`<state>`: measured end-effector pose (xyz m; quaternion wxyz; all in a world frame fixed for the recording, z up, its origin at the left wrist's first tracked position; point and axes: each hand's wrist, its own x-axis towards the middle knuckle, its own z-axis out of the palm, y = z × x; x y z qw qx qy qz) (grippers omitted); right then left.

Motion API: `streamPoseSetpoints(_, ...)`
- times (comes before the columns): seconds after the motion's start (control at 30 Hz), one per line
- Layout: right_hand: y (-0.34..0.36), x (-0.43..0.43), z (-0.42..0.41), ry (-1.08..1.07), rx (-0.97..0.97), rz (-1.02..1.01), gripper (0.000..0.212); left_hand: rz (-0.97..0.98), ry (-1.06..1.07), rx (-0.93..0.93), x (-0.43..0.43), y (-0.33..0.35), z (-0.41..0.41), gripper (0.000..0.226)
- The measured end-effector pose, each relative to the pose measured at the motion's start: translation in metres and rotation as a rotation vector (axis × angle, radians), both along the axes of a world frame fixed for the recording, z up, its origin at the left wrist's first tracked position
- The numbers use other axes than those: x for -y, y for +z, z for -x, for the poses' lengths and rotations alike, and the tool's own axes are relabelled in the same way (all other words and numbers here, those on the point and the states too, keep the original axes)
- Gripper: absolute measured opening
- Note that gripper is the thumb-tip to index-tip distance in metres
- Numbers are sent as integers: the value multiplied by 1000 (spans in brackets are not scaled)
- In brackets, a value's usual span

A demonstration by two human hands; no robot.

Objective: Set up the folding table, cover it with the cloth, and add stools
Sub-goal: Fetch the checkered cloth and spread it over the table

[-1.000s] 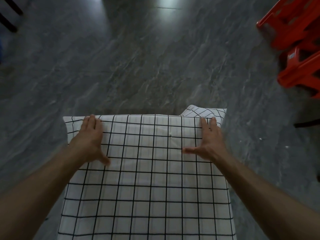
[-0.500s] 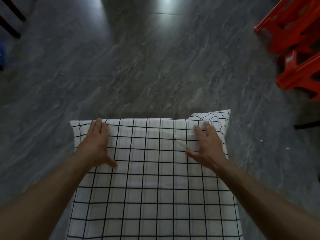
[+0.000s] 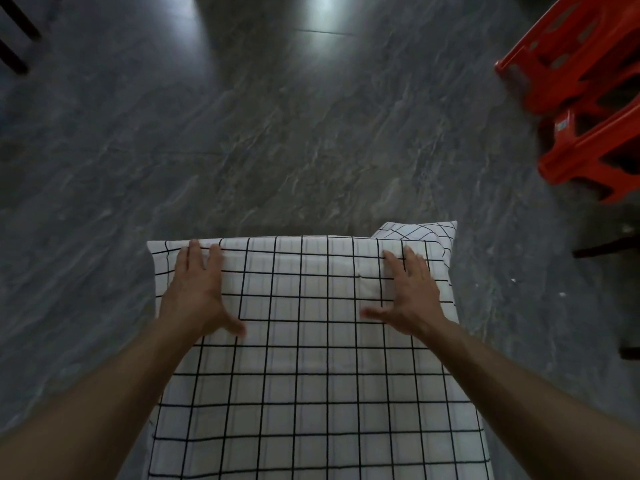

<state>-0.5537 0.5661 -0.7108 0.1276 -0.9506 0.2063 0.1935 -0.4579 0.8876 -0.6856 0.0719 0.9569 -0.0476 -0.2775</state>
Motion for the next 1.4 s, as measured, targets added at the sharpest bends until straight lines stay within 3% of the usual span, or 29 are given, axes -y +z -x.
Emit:
streamPoseSetpoints(0.27, 25, -37, 11, -42, 247, -59, 87, -136, -162, 119, 0, 8, 3, 147)
streamPoseSetpoints(0.63, 108, -65, 27, -18, 250, -40, 82, -99, -222, 216, -7, 76, 31, 119)
streamPoseSetpoints(0.97, 185, -86, 69, 43, 289, -49, 84, 59, -243, 333, -1, 163, 83, 117)
streamPoseSetpoints(1.2, 274, -84, 157, 72, 340, -61, 86, 60, -254, 362, 1, 251, 174, 110)
streamPoseSetpoints(1.4, 396, -76, 268, 172, 354, -11, 89, 58, -328, 429, -6, 372, 274, 105)
